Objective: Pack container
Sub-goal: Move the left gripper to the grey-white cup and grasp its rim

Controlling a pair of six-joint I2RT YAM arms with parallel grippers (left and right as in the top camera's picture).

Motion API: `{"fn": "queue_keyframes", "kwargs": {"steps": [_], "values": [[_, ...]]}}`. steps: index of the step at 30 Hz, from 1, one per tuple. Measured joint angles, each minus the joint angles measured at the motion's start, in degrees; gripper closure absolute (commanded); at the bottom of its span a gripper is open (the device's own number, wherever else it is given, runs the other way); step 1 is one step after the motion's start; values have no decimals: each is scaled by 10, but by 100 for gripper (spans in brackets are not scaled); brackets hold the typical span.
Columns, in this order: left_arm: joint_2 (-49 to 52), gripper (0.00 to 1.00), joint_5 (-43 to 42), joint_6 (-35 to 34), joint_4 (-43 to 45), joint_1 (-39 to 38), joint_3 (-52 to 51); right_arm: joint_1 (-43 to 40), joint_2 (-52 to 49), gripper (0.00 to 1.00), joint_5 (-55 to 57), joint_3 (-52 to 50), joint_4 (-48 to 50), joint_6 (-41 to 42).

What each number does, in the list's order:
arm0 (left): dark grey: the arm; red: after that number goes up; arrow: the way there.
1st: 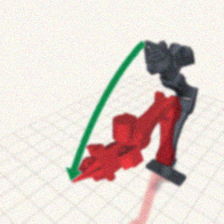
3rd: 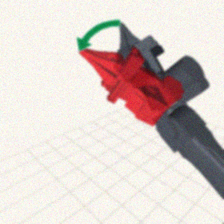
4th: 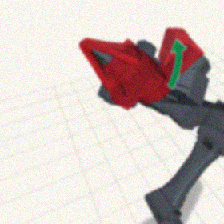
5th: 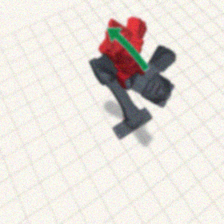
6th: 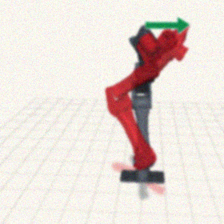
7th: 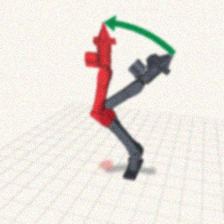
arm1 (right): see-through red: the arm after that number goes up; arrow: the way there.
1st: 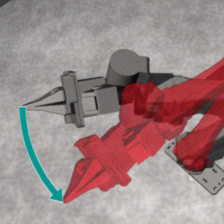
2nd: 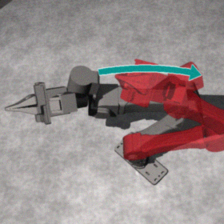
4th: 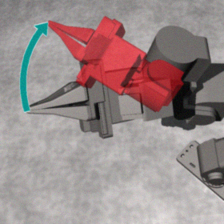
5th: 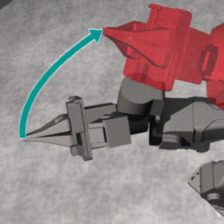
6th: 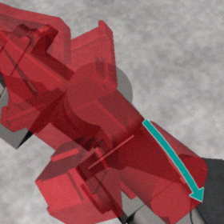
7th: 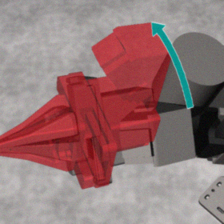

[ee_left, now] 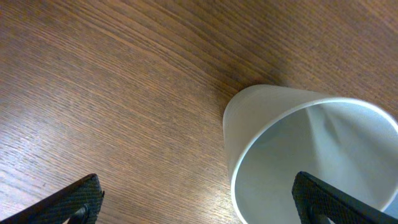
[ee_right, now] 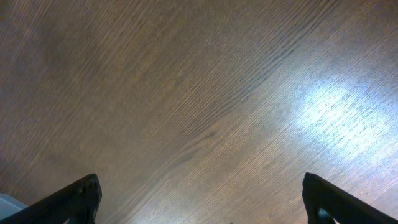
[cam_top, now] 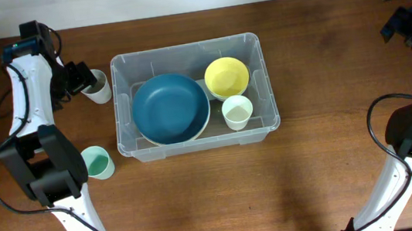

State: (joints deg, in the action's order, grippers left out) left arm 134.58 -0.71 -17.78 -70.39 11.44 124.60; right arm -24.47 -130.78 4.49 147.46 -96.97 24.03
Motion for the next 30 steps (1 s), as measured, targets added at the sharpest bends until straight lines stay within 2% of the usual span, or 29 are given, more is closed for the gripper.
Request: {"fn": "queue_keyframes", "kwargs": {"steps": [2, 3, 9, 18, 19, 20, 21, 25, 27, 30], "values": [[0, 11, 0, -1, 5, 0, -4, 0, 0, 1, 0, 0, 0, 0], [0, 21, 0, 0, 8, 0, -7, 0, 0, 1, 0, 0, 0, 0], [0, 47, 0, 1, 12, 0, -12, 0, 0, 1, 0, 0, 0, 0], [1, 50, -3, 4, 17, 0, -12, 0, 0, 1, 0, 0, 0, 0], [2, 54, -4, 4, 18, 0, -12, 0, 0, 1, 0, 0, 0, 0], [3, 69, -5, 4, 19, 0, -12, 0, 0, 1, 0, 0, 0, 0], [7, 77, -7, 4, 21, 0, -12, 0, 0, 1, 0, 0, 0, 0], [24, 94, -10, 4, 24, 0, -13, 0, 0, 1, 0, 0, 0, 0], [30, 99, -15, 5, 24, 0, -14, 0, 0, 1, 0, 0, 0, 0], [29, 99, -20, 4, 29, -1, -13, 0, 0, 1, 0, 0, 0, 0]]}}
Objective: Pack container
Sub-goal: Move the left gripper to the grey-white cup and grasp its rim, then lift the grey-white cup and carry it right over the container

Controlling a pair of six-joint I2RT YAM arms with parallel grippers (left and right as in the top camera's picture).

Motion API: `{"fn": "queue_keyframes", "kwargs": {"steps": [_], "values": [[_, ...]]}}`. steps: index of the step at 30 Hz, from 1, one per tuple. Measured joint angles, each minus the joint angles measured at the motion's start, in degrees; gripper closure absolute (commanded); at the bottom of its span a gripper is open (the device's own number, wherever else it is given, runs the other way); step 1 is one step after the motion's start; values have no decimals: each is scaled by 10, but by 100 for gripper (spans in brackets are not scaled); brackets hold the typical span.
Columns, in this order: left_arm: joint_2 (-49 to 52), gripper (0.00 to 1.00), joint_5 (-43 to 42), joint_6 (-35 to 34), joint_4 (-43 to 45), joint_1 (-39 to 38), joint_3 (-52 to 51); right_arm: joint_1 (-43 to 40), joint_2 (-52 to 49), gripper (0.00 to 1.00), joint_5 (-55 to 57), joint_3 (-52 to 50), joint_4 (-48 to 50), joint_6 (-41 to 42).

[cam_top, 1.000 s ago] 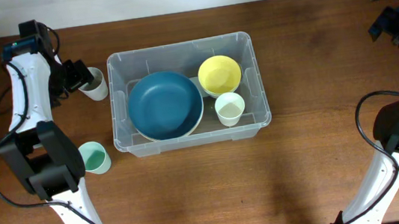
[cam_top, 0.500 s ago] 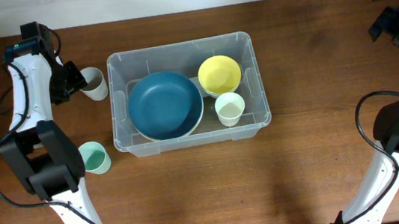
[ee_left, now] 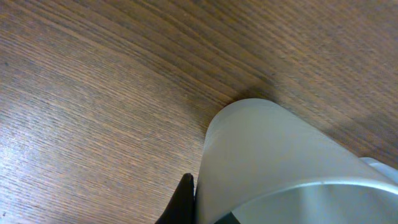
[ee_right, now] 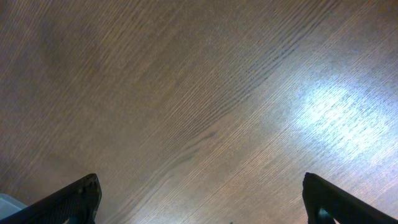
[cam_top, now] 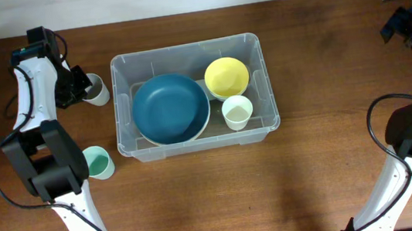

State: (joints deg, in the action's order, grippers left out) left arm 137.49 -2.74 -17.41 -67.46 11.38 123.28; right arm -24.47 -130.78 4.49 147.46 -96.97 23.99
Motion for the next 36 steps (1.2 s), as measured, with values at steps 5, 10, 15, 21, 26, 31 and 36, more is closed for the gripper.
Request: {"fn": "queue_keyframes", "kwargs": {"steps": [5, 10, 15, 21, 26, 31, 36], "values": [[4, 99, 1, 0, -22, 6, 20, 0, 0, 1, 0, 0, 0, 0], [13, 99, 1, 0, -111, 19, 139, 0, 0, 1, 0, 0, 0, 0], [7, 99, -23, 10, -221, 31, 322, 0, 0, 1, 0, 0, 0, 0], [-40, 99, -83, 60, -289, -10, 437, 0, 0, 1, 0, 0, 0, 0], [-82, 99, -113, 87, -290, -123, 446, 0, 0, 1, 0, 0, 0, 0], [-84, 99, -128, 97, -290, -241, 432, 0, 0, 1, 0, 0, 0, 0], [-84, 99, -126, 103, -290, -332, 371, 0, 0, 1, 0, 0, 0, 1]]}}
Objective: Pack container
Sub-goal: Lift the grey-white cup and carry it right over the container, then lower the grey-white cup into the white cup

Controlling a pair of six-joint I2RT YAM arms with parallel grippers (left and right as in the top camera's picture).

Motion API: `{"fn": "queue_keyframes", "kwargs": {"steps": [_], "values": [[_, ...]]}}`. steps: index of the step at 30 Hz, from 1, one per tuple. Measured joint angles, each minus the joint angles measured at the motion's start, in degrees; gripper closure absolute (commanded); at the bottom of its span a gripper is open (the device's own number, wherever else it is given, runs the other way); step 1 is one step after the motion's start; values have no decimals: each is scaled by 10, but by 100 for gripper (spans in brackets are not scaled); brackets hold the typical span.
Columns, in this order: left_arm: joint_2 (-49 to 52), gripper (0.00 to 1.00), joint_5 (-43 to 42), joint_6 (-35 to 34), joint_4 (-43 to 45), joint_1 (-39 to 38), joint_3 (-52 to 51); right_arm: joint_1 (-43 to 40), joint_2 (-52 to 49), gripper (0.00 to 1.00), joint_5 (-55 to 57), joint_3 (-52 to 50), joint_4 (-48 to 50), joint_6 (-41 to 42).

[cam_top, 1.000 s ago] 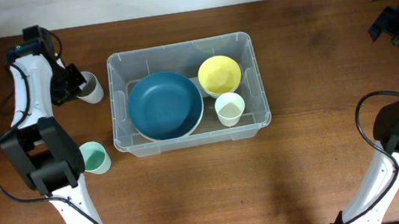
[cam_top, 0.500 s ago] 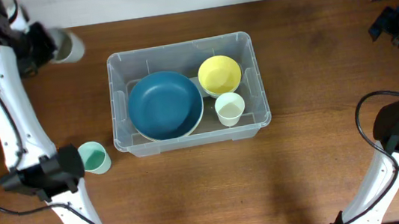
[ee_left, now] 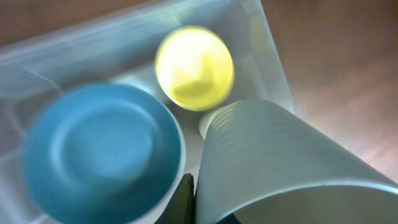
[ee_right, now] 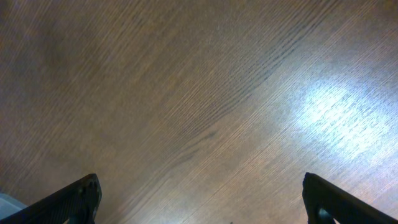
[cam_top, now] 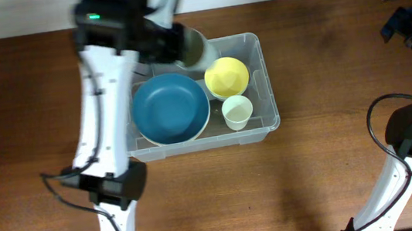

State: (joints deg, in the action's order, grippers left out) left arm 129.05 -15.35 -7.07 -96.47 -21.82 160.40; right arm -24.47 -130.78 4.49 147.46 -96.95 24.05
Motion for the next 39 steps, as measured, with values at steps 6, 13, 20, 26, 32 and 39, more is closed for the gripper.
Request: {"fn": "queue_keyframes", "kwargs": {"steps": [6, 13, 20, 26, 32, 39], "values": [[0, 99, 33, 1, -1, -77, -93, 0, 0, 1, 0, 0, 0, 0], [0, 98, 52, 0, 9, -93, -163, 0, 0, 1, 0, 0, 0, -1], [0, 95, 57, 0, 72, -93, -212, 0, 0, 1, 0, 0, 0, -1], [0, 95, 57, 0, 122, -93, -261, 0, 0, 1, 0, 0, 0, 0], [0, 95, 53, 0, 145, -93, -303, 0, 0, 1, 0, 0, 0, 0], [0, 92, 53, 0, 164, -105, -310, 0, 0, 1, 0, 0, 0, 0]]}}
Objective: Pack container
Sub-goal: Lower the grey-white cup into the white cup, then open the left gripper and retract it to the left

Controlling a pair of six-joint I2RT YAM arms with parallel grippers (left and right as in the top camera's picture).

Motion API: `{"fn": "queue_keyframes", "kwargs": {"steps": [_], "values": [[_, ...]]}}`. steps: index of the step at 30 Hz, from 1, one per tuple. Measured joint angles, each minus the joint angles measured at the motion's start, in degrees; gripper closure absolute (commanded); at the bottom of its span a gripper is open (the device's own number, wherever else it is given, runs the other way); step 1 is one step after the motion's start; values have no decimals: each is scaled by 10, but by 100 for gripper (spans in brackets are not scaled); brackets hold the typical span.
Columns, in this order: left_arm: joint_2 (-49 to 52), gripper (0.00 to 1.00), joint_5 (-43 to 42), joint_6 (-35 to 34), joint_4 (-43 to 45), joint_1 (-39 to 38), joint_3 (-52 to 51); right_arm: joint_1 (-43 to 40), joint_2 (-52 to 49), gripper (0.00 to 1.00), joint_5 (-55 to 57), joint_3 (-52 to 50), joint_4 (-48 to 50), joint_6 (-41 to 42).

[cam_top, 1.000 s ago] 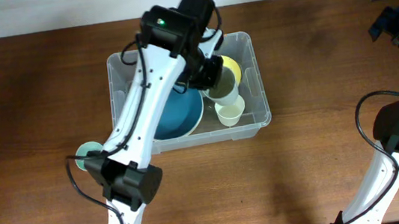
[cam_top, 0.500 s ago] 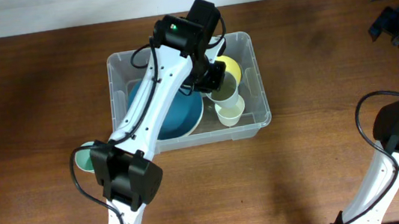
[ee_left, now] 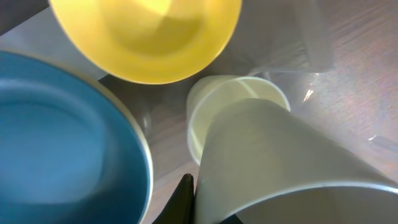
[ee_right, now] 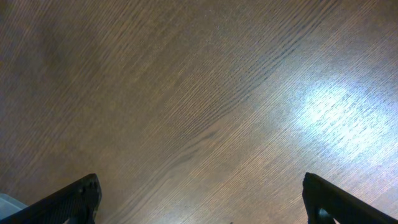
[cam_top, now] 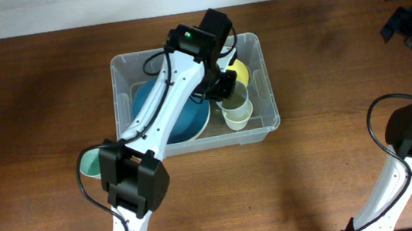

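The clear plastic container (cam_top: 118, 63) holds a blue bowl (cam_top: 151, 114), a yellow bowl (cam_top: 239, 68) and a pale cup (cam_top: 238, 114). My left gripper (cam_top: 226, 86) is inside the container, shut on a white cup (ee_left: 292, 162). One finger (ee_left: 185, 198) presses the cup's side. The white cup's base hangs over the mouth of the pale cup (ee_left: 217, 102); whether they touch I cannot tell. A green cup (cam_top: 88, 164) stands on the table to the left, half hidden by the arm. My right gripper (ee_right: 202, 199) is open over bare wood.
The container's right wall (cam_top: 269, 85) lies close to the held cup. The left arm (cam_top: 175, 80) crosses over the blue bowl. The right arm stays at the far right edge of the table.
My left gripper has moved with the white cup from above the container's back, near the yellow bowl, down to just over the pale cup. The right arm has not moved.
First my left gripper stood open around the white cup on the table left of the container. Then it was shut on the cup there. Later it held the cup above the container, and now holds it low over the pale cup inside.
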State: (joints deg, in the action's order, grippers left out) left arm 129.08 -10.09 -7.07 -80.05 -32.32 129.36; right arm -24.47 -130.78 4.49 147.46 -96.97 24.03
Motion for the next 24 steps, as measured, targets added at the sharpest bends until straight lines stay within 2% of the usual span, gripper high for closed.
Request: {"fn": "queue_keyframes", "kwargs": {"steps": [12, 14, 15, 17, 18, 19, 20, 21, 22, 24], "values": [[5, 84, 5, 0, 2, -13, 0, 0, 0, 1, 0, 0, 0, 0], [7, 72, 9, 0, 2, -13, 0, 0, 0, 1, 0, 0, 0, 0], [7, 61, 12, 2, 2, -13, 0, 0, 0, 1, 0, 0, 0, 0], [8, 46, 17, 0, 3, -13, 0, 0, 0, 1, 0, 0, 0, 0], [8, 32, 19, 2, 4, -13, 0, 0, 0, 1, 0, 0, 0, 0], [8, 22, 22, 5, 6, -13, 0, 0, 0, 1, 0, 0, 0, 0], [8, 16, 25, 1, 9, -13, 0, 0, 0, 1, 0, 0, 0, 0], [8, 5, 31, 2, 14, -13, 0, 0, 0, 1, 0, 0, 0, 0], [8, 1, 38, 3, 18, -13, 0, 0, 0, 1, 0, 0, 0, 0], [8, 1, 58, 1, 24, -12, 0, 0, 0, 1, 0, 0, 0, 0]]}}
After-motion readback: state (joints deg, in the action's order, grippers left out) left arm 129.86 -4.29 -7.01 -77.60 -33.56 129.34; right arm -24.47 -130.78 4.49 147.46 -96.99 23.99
